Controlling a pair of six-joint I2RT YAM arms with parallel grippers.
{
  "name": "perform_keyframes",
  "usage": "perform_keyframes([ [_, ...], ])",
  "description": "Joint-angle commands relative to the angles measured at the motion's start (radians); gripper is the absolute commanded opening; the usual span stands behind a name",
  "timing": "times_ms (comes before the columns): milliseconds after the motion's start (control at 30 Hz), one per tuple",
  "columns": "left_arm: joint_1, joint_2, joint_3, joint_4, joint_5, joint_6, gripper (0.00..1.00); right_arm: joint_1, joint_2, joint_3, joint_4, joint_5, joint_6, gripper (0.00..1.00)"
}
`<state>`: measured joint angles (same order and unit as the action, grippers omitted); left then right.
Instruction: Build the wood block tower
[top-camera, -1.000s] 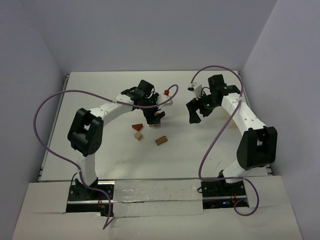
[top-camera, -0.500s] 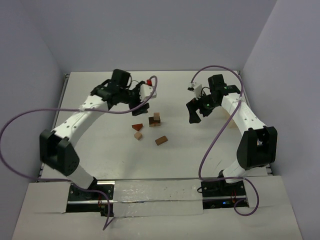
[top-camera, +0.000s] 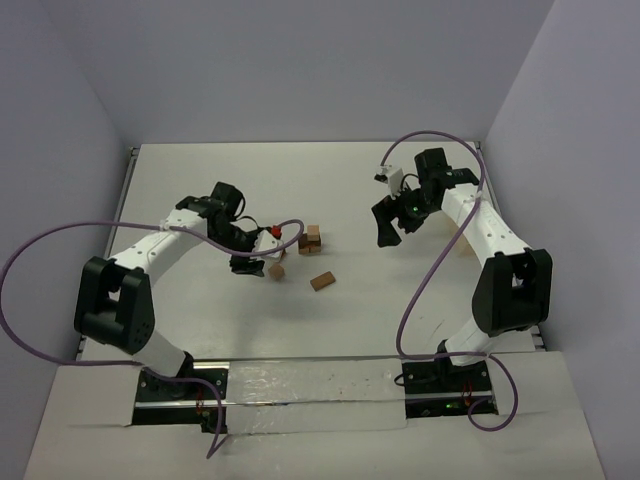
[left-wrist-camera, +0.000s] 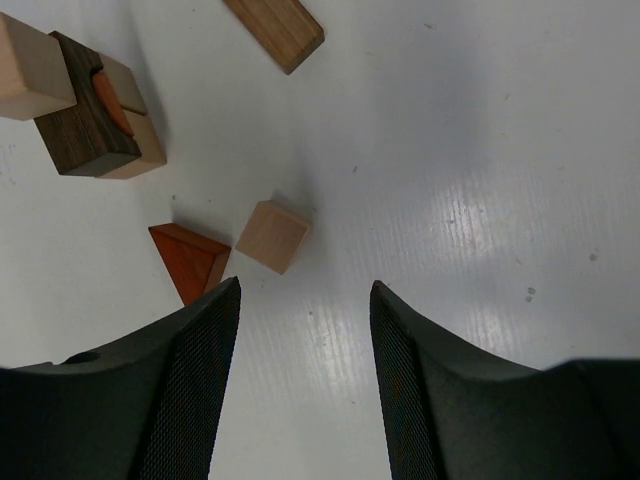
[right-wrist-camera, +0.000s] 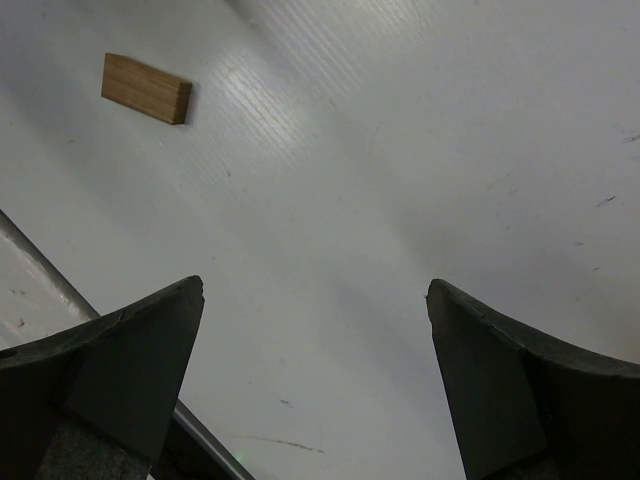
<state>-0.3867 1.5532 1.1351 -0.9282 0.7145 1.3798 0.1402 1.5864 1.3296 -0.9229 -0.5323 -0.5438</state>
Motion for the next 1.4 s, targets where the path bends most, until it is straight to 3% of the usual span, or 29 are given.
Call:
perform_keyframes([
  [0,-0.005,0.033,0.008,0.023,0.053,0.139,0.61,-0.002,0.008,0.034,-0.013,-0.012,-0.002,1.00],
  [333,-0.044,0.144,0.031,0.064,0.020,0.202,0.62,-0.004,0.024,0.040,-0.022,-0.009,-0.002,1.00],
  [1033,-0.090,0.273,0.082,0.114,-0.056,0.183,0.63,-0.002,0.053,0.051,-0.035,-0.022,-0.007,1.00],
  [1367,-0.089,0.258,0.060,0.134,-0.077,0.124,0.36,-0.002,0.050,0.054,-0.039,-0.029,-0.009,1.00],
])
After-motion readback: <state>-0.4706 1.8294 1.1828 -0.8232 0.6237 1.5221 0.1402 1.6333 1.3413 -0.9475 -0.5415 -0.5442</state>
